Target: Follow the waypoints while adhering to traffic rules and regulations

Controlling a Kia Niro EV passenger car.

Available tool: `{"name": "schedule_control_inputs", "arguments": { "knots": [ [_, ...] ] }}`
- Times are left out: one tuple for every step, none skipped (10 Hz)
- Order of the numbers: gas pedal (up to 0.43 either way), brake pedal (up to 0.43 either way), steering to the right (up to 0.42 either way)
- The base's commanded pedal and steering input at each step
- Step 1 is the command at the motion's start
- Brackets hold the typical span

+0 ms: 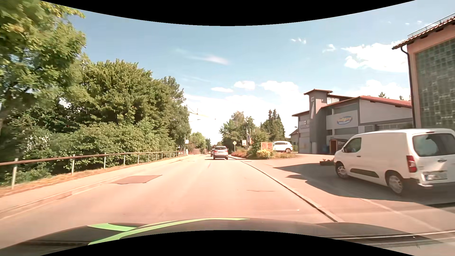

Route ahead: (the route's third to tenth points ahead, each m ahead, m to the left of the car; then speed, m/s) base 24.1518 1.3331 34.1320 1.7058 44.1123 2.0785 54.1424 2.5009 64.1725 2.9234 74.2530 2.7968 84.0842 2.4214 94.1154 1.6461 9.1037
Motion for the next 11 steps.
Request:
{"name": "schedule_control_inputs", "arguments": {
  "knots": [
    [0.059,0.000,-0.011],
    [0.059,0.000,-0.011],
    [0.059,0.000,-0.011],
    [0.059,0.000,-0.011],
    [0.059,0.000,-0.011],
    [0.067,0.000,-0.010],
    [0.079,0.000,-0.011],
    [0.079,0.000,-0.009],
    [0.087,0.000,-0.010],
    [0.087,0.000,-0.009],
    [0.087,0.000,-0.009]
  ]
}}
